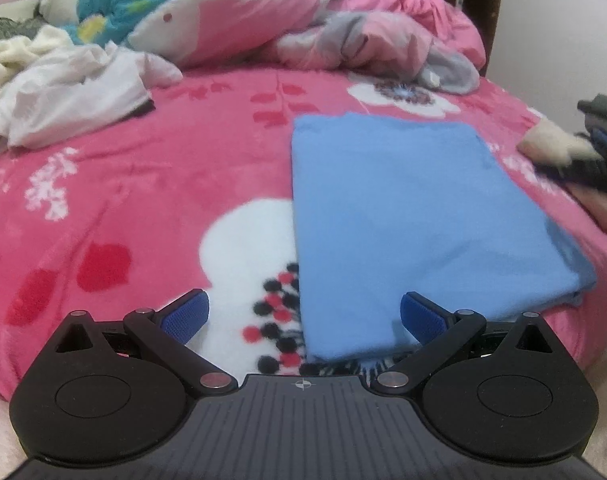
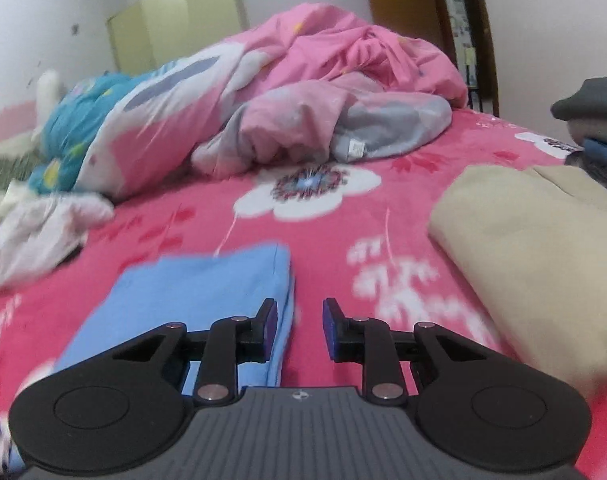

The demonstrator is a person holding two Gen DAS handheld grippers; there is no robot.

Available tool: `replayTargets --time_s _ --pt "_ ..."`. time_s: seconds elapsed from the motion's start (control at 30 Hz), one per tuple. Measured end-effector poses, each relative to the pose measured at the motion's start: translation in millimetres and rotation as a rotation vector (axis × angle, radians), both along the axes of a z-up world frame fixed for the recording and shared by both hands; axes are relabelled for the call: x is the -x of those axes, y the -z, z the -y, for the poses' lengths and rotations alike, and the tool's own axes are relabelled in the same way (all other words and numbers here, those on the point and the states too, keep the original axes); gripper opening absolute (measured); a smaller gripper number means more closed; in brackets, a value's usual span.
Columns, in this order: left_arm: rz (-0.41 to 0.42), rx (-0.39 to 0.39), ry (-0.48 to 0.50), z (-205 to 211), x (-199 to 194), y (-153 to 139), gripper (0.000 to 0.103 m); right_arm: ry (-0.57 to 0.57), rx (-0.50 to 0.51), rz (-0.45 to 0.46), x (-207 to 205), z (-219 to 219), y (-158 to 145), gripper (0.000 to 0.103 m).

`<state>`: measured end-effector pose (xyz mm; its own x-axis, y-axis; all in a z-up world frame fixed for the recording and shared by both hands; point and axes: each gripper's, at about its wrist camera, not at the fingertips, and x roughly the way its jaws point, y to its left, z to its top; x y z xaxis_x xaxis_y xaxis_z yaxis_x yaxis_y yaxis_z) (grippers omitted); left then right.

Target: Fold clothes

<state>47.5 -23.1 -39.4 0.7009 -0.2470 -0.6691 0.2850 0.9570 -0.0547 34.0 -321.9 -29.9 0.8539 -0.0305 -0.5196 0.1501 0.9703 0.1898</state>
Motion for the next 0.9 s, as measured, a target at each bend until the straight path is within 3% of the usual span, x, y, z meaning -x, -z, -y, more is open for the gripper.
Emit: replayTargets --time_s 0.2,0.27,0.47,0.73,0.83,0.9 --pt "-0.024 0.006 -0.022 7 -4 -10 0.103 -0.09 -0.033 0.029 52 -21 -7 0.027" --pt "-0.054 0.002 -0.006 13 -6 -7 0.103 -0.123 0.005 0.025 52 -30 -7 0.027" --pt "-0.129 -0.04 -0.025 24 -4 9 0.103 -0.128 0.105 -0.114 61 -57 12 0.027" --pt "-0.135 -0.063 -0.045 26 -1 6 0.103 -0.163 0.143 -0.009 72 -83 -17 0.027" --pt "-0.13 -0.076 -0.047 28 0 6 0.103 -0.164 0.119 -0.027 65 -80 -12 0.027" --pt "-0.127 -0.084 -0.048 29 1 6 0.103 -0.149 0.078 -0.086 58 -72 -1 0.027"
